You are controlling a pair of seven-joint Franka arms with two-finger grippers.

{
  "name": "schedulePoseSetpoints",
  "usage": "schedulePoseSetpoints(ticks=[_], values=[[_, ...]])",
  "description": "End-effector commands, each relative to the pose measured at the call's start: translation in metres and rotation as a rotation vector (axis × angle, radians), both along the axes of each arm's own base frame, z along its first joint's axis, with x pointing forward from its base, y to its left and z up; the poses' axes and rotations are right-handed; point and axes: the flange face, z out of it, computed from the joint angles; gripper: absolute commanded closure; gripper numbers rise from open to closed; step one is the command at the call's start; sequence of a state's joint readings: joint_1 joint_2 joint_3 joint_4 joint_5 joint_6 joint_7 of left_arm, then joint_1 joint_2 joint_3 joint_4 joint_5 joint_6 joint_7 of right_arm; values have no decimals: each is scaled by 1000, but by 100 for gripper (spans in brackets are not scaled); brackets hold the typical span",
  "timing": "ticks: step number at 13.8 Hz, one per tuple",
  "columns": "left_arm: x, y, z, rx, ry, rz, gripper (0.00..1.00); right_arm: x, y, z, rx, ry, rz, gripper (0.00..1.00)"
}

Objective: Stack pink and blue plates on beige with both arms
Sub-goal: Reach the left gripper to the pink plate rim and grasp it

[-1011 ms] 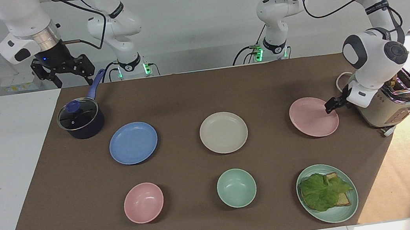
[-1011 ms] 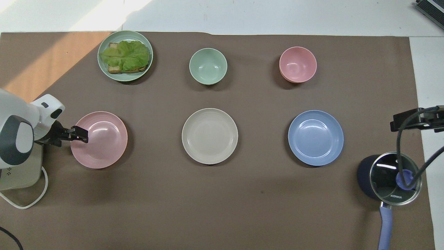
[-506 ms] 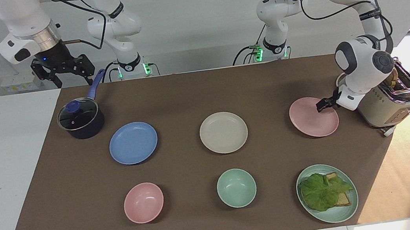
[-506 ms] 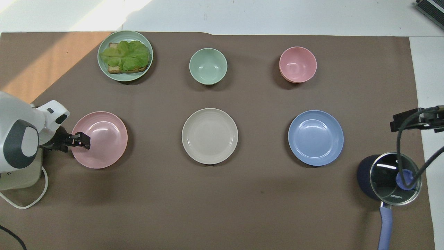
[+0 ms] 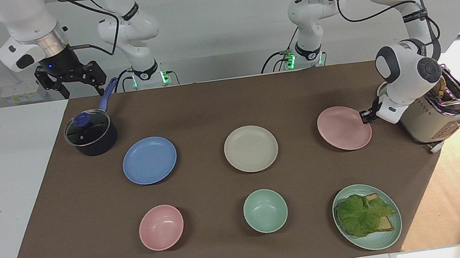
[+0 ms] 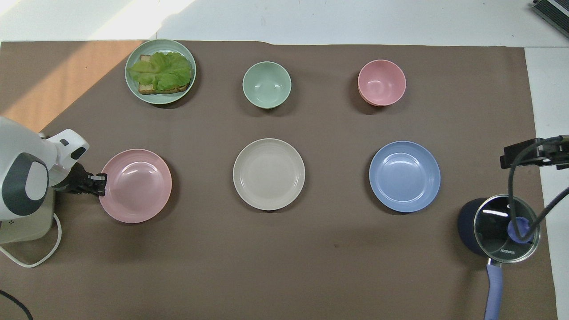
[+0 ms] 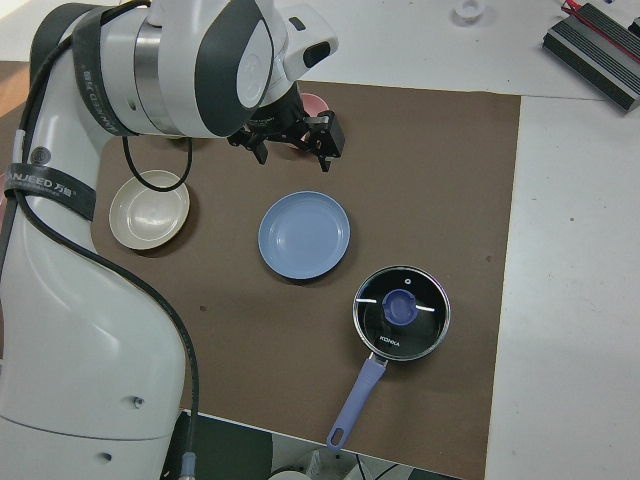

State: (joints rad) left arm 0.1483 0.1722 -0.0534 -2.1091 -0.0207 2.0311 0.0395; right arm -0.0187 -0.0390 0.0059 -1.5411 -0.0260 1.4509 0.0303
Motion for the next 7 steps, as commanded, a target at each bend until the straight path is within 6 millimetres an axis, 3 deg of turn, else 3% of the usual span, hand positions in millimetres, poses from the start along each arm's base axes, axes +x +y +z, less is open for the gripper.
schedulePoseSetpoints(ticks=[1,3,7], values=[[-5,-1,5,-8,25,-5,100,-5,-2,0,18,-10,-15,0],[1,-3,15,-22,42,-1,100,-5,-2,1,18,-13,-17,0],[13,-8,56,-68,90,13,100,-5,-2,0,18,-10,-18,0]])
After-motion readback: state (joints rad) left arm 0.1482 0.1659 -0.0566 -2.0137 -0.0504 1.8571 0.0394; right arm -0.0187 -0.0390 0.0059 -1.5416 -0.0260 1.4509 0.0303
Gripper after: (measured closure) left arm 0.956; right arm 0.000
